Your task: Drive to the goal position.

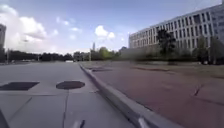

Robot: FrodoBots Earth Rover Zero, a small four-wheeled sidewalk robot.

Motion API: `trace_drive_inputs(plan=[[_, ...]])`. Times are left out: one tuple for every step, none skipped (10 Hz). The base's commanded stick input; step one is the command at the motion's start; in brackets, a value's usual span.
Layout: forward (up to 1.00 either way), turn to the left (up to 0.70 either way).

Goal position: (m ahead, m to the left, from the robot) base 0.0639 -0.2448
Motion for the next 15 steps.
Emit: trace_drive_inputs(plan=[[1.0,0.27],[1.0,0.27],[1.0,0.0],[1.0,0.0],[1.0,0.0],[1.0,0.04],[1.0,0.18],[1.0,0.27],[1.0,0.27],[1.0,0.27],[1.0,0.27],[1.0,0.08],[1.0,0.0],[1.0,0.0],[1.0,0.18]])
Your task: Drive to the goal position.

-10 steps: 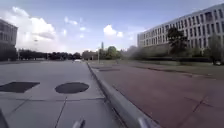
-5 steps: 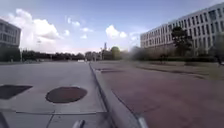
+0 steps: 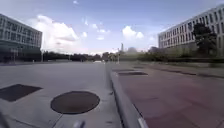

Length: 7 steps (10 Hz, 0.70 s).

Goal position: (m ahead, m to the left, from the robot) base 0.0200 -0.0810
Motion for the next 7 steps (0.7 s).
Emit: trace_drive_inputs(plan=[[1.0,0.27],[1.0,0.27],[1.0,0.27],[1.0,0.27],[1.0,0.27],[1.0,0.27],[1.0,0.27]])
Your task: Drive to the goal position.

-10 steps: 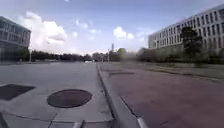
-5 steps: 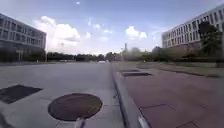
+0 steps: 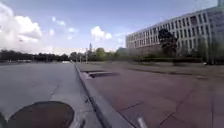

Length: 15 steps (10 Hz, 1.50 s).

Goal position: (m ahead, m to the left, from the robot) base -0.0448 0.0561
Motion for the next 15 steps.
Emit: trace_drive_inputs(plan=[[1.0,0.27],[1.0,0.27],[1.0,0.27],[1.0,0.04],[1.0,0.0],[1.0,0.0],[1.0,0.0],[1.0,0.0],[1.0,0.0],[1.0,0.0],[0.45,0.37],[0.0,0.34],[0.0,0.13],[0.0,0.0],[0.0,0.0]])
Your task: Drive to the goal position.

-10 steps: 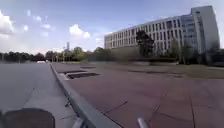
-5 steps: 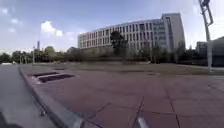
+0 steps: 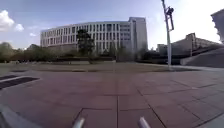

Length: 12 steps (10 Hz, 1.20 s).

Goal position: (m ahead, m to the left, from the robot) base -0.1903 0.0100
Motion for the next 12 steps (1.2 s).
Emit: trace_drive_inputs(plan=[[-0.25,0.34],[-1.0,0.0],[-1.0,0.0],[-1.0,0.0],[-1.0,0.0],[-1.0,0.0],[-1.0,0.0],[-1.0,0.0],[-1.0,0.0],[-1.0,0.0],[-1.0,0.0],[-1.0,0.0]])
